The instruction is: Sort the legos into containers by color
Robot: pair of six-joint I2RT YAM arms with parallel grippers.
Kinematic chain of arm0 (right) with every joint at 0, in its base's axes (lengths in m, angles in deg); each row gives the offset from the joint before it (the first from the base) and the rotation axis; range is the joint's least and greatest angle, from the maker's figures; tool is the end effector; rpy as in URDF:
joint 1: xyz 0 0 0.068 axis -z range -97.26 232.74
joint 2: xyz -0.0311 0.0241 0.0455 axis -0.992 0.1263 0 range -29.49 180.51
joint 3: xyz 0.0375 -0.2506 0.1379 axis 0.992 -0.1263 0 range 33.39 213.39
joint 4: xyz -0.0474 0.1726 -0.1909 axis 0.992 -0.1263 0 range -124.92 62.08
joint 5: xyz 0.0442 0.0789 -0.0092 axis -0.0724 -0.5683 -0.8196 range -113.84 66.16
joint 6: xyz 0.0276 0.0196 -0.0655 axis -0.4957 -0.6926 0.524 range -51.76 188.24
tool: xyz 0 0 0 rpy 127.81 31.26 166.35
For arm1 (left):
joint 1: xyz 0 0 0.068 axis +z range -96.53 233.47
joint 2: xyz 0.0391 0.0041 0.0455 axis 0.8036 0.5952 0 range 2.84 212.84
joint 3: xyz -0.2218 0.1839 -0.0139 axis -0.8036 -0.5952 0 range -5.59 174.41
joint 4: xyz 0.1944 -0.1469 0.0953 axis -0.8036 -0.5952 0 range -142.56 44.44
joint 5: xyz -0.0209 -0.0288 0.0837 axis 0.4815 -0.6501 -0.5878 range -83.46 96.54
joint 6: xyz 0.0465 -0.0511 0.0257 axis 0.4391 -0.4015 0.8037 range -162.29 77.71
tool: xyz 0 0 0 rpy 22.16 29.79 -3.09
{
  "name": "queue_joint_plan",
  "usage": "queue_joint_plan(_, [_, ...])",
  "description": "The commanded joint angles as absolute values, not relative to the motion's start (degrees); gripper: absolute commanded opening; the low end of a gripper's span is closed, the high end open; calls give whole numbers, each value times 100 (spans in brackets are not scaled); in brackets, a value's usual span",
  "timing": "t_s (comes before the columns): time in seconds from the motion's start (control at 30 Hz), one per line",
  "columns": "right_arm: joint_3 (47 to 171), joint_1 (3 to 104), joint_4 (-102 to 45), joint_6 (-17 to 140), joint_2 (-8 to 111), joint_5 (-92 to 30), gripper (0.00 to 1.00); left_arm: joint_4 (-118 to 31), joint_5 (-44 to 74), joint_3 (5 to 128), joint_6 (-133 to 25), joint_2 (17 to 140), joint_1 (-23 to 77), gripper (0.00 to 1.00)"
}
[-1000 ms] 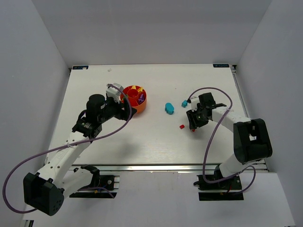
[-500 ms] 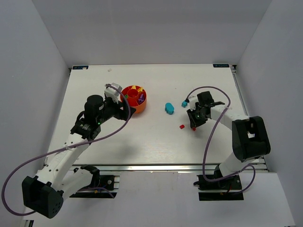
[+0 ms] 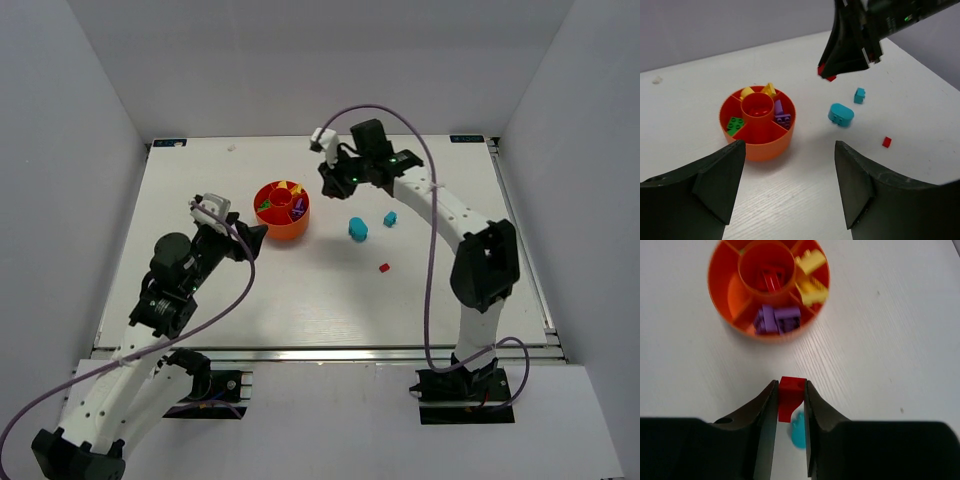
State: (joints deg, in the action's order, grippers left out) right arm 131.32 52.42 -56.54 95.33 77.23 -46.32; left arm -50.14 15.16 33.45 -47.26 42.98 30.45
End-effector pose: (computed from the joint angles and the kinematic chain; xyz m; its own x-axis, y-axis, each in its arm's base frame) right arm 0.3818 0.2506 0.3241 -0.1349 -0.5665 -0.8129 -0.8875 0.4339 -0.1551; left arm 0.1678 -0.0815 0.3361 -0.1360 -0.0352 -0.9901 0.5141 0.8518 -0.1009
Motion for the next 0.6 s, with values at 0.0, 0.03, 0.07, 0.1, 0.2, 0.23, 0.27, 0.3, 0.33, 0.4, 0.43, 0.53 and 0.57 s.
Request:
queue_joint_plan(0.0, [13849,4961,-5212,8943,8360,-4757,0,-4697,883,3159,-4572,3985,2992,81])
queue_joint_plan(0.03, [14242,4839,-5139,8837,8502,-4766,0,-4688,743,3132,-4554,3915,2992,81])
queue_joint_plan(0.07, [14455,4777,-5104,8662,8625,-4749,0,-4688,733,3115,-4502,3888,2992,81])
queue_joint_plan(0.1, [14657,4681,-5034,8582,8853,-4722,0,-4714,550,3123,-4510,3888,2992,81])
queue_joint_plan(0.2, [14932,4522,-4762,8275,9074,-4670,0,-4767,373,3123,-4466,3888,2992,82])
queue_joint_plan(0.23, [14906,4530,-4422,8204,9075,-4661,0,-4759,364,3123,-4475,3888,2992,81])
queue_joint_plan(0.27, [14792,4461,-4261,8169,9083,-4635,0,-4759,372,3123,-4458,3914,2992,82])
queue_joint_plan(0.3, [14748,4434,-4103,8064,9101,-4591,0,-4750,381,3115,-4466,3914,2992,81])
queue_joint_plan(0.33, [14712,4434,-3893,8011,9118,-4590,0,-4750,399,3115,-4466,3923,2992,81])
queue_joint_plan(0.4, [14747,4407,-3794,7923,9249,-4643,0,-4741,434,3123,-4466,3966,2992,81])
queue_joint_plan(0.43, [14756,4399,-3681,7809,9285,-4643,0,-4758,451,3132,-4475,3984,2992,81])
queue_joint_plan(0.53, [14642,4398,-3399,7607,9400,-4705,0,-4759,522,3141,-4466,4002,2992,81])
queue_joint_plan(0.57, [14668,4364,-3372,7588,9504,-4705,0,-4759,539,3150,-4475,4019,2992,82])
